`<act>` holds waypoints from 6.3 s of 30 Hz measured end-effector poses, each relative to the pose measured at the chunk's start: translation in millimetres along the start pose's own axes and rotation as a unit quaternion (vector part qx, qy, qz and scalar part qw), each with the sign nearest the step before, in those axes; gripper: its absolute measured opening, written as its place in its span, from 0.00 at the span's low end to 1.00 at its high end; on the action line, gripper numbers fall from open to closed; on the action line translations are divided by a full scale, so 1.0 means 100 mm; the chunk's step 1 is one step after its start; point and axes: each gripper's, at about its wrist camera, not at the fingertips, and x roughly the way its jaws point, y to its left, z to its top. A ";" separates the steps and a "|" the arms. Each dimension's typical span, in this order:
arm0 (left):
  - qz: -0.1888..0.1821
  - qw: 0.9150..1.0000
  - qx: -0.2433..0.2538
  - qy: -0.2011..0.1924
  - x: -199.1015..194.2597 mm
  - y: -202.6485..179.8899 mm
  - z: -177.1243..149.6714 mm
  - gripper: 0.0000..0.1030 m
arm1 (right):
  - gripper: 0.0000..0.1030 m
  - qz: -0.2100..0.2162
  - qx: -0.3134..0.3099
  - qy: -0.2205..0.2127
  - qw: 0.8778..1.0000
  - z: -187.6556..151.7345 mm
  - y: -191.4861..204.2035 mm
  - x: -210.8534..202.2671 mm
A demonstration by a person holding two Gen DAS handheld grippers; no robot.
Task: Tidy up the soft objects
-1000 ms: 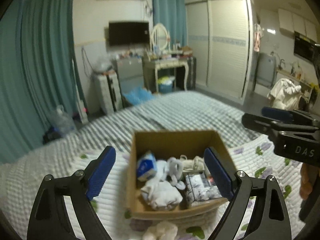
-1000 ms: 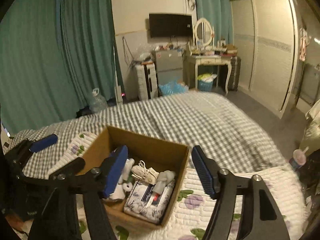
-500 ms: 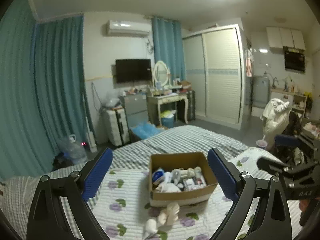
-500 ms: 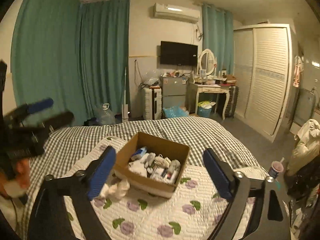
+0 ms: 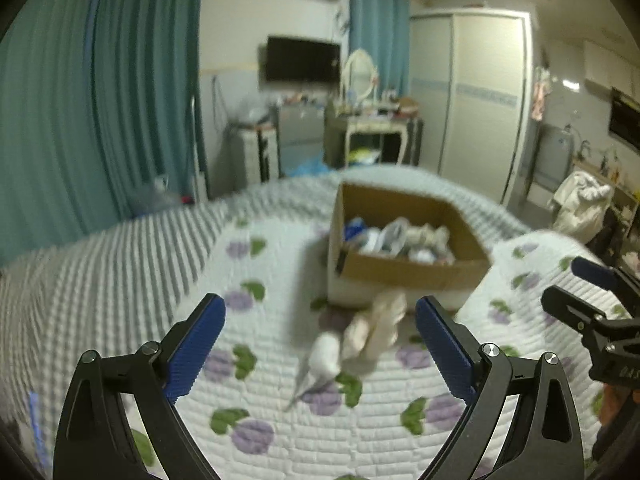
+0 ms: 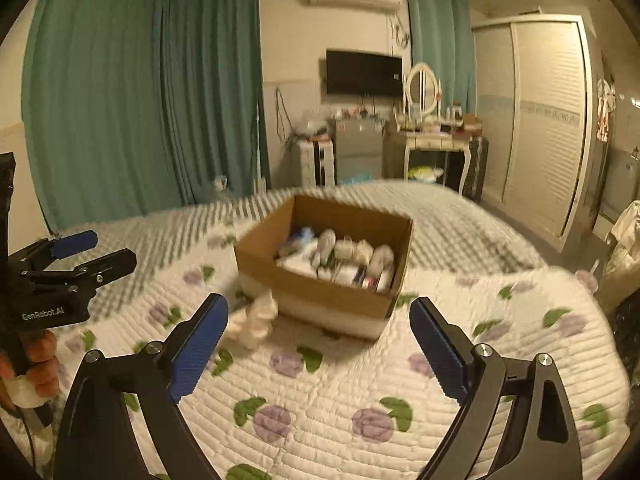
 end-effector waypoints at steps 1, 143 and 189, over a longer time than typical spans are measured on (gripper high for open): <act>0.005 1.000 -0.002 0.005 0.10 0.01 -0.07 0.95 | 0.90 -0.001 -0.001 0.008 1.000 -0.05 0.02 0.11; -0.023 0.996 0.084 0.011 1.49 -0.92 1.24 0.71 | 0.34 -0.024 0.071 0.035 0.997 1.18 -1.00 1.77; -0.040 0.988 0.036 -0.142 -0.48 -0.12 0.21 0.89 | 1.00 -0.091 0.073 -0.109 0.987 0.01 0.10 -0.32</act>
